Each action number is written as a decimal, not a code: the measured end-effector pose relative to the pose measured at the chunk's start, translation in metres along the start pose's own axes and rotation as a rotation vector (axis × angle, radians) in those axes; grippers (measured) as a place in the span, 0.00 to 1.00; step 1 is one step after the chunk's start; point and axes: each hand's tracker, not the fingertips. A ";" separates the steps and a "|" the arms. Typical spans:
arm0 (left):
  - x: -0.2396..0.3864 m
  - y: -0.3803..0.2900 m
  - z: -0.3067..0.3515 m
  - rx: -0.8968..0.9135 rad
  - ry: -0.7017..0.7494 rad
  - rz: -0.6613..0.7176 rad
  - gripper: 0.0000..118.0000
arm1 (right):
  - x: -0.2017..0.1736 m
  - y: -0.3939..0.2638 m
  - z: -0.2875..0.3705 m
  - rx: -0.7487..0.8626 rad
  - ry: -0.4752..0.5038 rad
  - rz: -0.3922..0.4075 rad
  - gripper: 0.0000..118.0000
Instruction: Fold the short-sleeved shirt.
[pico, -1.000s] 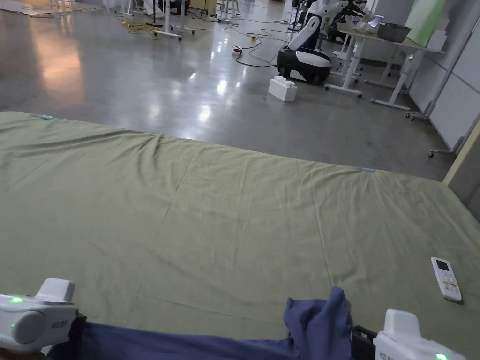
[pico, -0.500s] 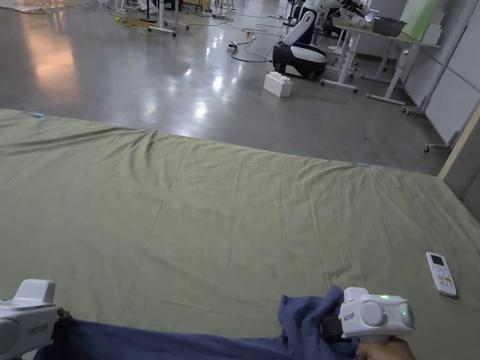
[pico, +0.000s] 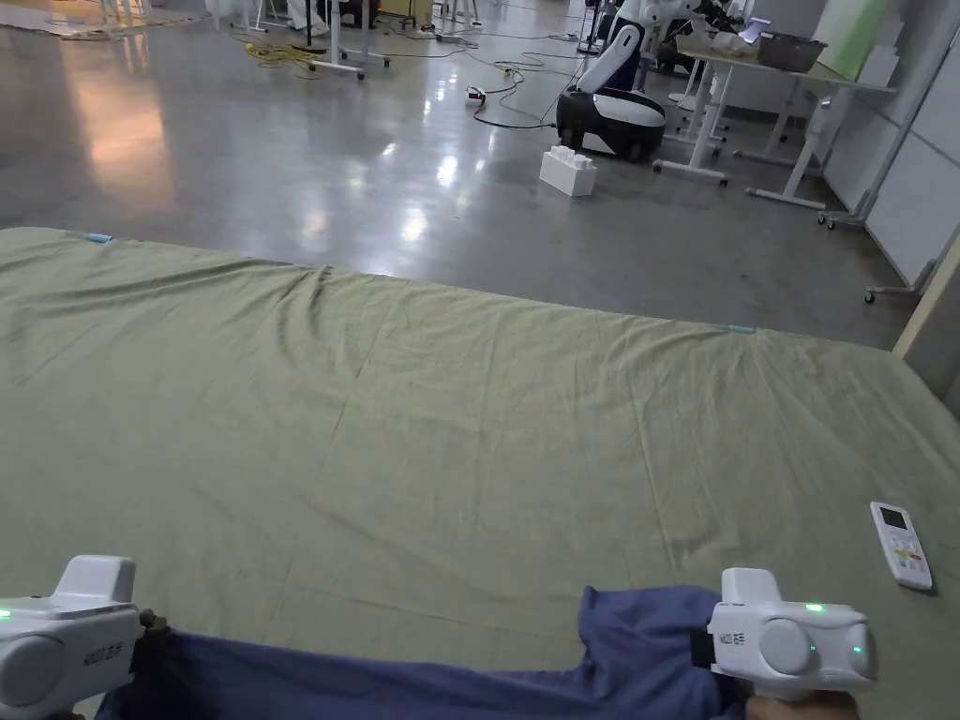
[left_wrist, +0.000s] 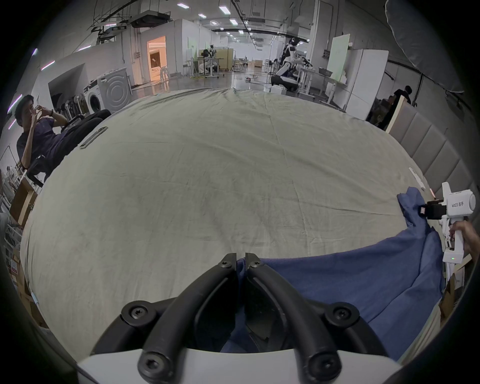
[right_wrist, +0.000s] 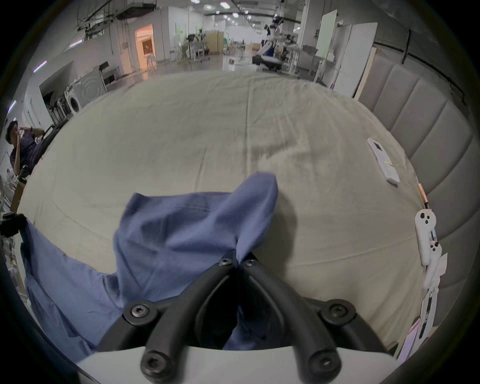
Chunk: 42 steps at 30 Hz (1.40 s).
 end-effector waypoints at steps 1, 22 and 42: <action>-0.002 0.000 0.005 0.007 -0.008 0.001 0.04 | 0.003 -0.002 0.011 0.018 0.005 -0.014 0.02; -0.036 -0.068 0.131 0.124 -0.140 -0.045 0.04 | 0.015 -0.120 0.195 0.115 0.029 -0.009 0.02; -0.033 -0.165 0.104 -0.196 -0.107 -0.089 0.05 | 0.000 -0.227 0.150 -0.185 -0.016 0.061 0.02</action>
